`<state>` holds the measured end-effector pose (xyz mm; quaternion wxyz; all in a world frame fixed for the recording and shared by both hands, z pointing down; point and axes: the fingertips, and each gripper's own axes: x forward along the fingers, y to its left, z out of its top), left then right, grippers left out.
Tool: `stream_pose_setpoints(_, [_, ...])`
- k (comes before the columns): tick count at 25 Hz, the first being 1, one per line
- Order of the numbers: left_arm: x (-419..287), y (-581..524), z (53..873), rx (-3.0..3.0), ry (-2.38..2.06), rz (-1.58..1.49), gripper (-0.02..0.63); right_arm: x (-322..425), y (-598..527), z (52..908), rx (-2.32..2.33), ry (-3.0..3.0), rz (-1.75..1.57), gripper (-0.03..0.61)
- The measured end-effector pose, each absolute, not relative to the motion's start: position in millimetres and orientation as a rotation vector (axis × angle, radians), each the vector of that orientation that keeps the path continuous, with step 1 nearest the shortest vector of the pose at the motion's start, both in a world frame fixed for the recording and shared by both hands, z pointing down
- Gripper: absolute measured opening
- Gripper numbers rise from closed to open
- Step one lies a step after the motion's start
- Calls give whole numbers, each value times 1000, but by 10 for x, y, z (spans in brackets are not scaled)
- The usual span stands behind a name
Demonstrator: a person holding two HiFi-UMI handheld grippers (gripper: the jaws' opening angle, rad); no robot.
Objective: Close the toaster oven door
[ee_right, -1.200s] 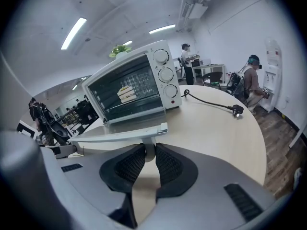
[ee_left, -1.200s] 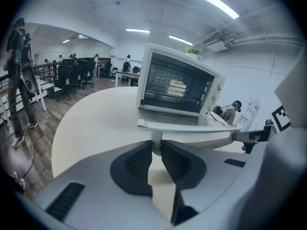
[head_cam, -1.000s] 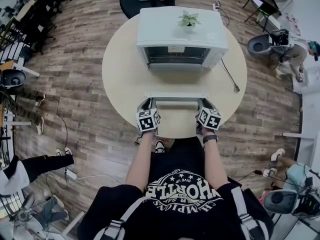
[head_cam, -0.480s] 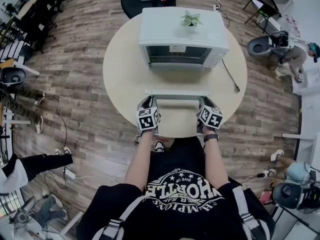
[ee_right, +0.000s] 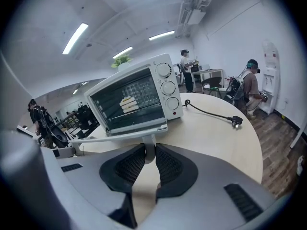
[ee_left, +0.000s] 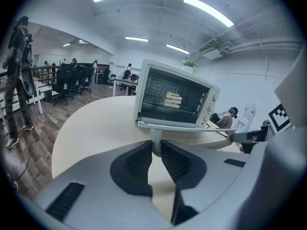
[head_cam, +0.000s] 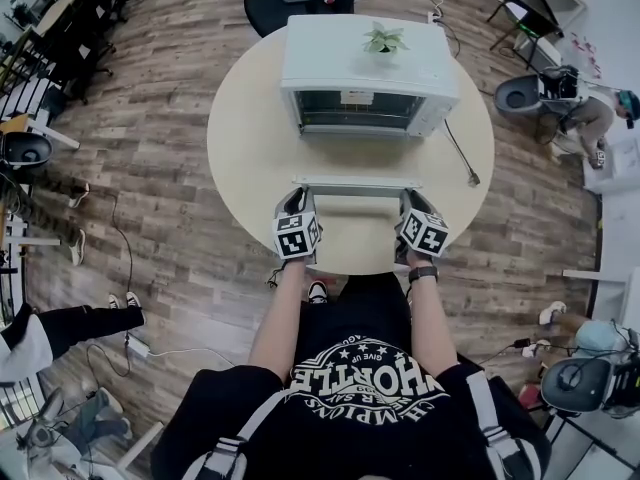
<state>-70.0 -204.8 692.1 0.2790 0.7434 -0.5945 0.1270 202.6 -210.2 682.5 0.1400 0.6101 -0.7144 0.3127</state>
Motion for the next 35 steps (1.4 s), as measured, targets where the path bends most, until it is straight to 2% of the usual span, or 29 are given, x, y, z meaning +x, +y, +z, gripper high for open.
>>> stream_pose_setpoints(35, [-698,-2527,6244,2130,-1699,210,78,2038,-2574,6142,1892,-2231,801,92])
